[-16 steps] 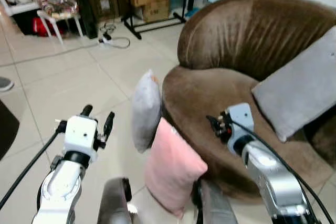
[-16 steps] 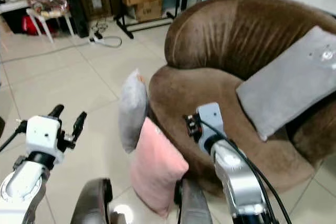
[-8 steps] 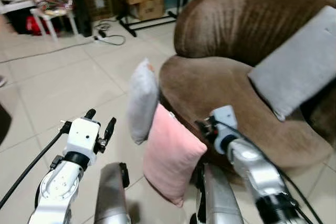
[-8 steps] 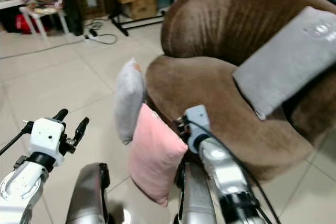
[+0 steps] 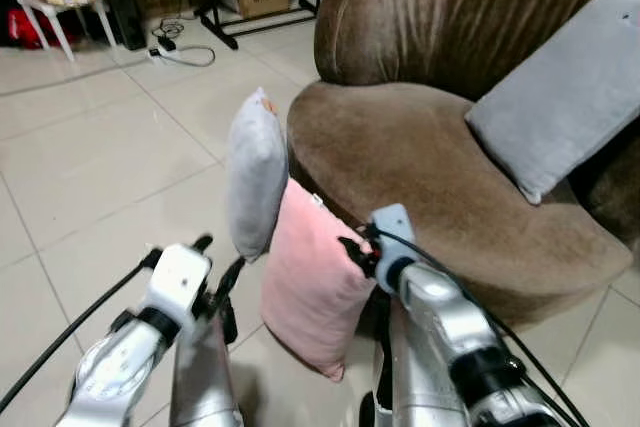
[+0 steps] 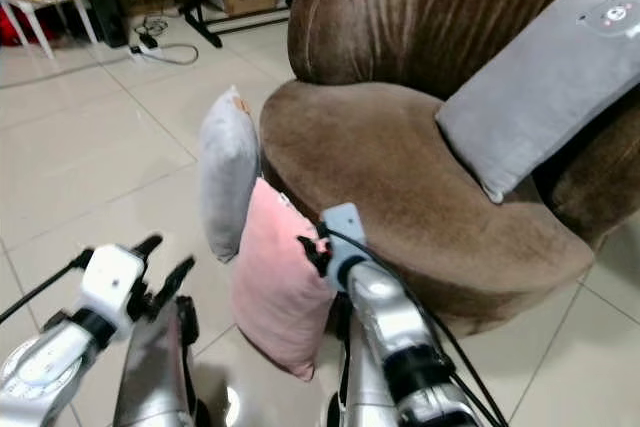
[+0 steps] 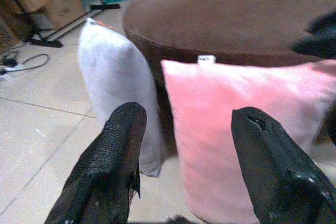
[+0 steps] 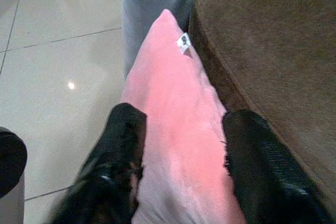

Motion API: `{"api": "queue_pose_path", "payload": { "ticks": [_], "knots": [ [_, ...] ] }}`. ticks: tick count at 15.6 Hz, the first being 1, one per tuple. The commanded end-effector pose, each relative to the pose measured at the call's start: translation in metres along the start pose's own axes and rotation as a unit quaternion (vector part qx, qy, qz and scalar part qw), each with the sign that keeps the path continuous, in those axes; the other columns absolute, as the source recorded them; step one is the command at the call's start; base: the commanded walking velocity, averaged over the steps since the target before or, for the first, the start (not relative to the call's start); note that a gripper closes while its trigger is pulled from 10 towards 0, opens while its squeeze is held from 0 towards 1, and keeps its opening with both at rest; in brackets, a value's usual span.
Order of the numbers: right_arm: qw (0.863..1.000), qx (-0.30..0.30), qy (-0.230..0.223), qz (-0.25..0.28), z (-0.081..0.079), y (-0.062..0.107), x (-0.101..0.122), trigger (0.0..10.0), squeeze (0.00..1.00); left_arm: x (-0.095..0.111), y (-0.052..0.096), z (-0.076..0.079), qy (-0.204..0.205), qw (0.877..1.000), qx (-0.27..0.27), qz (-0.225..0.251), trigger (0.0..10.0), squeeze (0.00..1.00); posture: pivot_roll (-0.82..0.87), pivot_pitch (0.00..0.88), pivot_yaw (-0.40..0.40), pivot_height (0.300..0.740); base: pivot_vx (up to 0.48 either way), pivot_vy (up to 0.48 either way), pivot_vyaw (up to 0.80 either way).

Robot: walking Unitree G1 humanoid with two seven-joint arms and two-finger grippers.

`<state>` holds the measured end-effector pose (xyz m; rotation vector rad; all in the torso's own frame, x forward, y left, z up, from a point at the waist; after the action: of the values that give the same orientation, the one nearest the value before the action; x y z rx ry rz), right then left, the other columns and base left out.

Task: Move the pillow to the sofa from floor

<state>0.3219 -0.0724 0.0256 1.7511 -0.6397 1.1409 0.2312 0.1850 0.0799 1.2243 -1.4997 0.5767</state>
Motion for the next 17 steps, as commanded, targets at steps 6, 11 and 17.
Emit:
{"api": "queue_pose_path", "payload": {
  "ticks": [6, 11, 17],
  "knots": [
    [1.000, -0.011, -0.014, -0.003, -0.012, -0.020, 0.002, 10.0, 1.00, 0.015, 0.022, 0.010, -0.001, 0.998, -0.065, 0.009, 10.0, 0.00, -0.01, 0.000, -0.089, 0.448, 0.000, 0.000, 0.00],
    [0.998, -0.059, 0.005, -0.023, -0.012, -0.031, 0.002, 10.0, 0.00, 0.024, 0.033, 0.013, -0.006, 0.996, -0.085, 0.005, 10.0, 0.00, 0.00, 0.081, -0.102, 0.448, 0.000, 0.000, 0.00],
    [0.993, -0.101, 0.029, -0.050, -0.009, -0.029, -0.014, 10.0, 0.00, 0.028, 0.045, 0.019, -0.007, 0.994, -0.111, -0.007, 10.0, 0.00, -0.01, 0.141, -0.092, 0.448, 0.000, 0.000, 0.00]
  ]
}}
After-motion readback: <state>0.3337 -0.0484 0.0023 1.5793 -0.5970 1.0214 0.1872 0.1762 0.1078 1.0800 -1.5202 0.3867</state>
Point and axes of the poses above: a point about 5 cm out from each wrist's last joint towards the gripper, its own y axis pointing back from the gripper into the wrist, its own x axis along the axis of the wrist's last joint, z = x × y, the point moved 3 cm from there along -y, pointing out of the wrist towards the gripper, and after that the axes turned 3 degrees about -y, right-handed, at the moved point
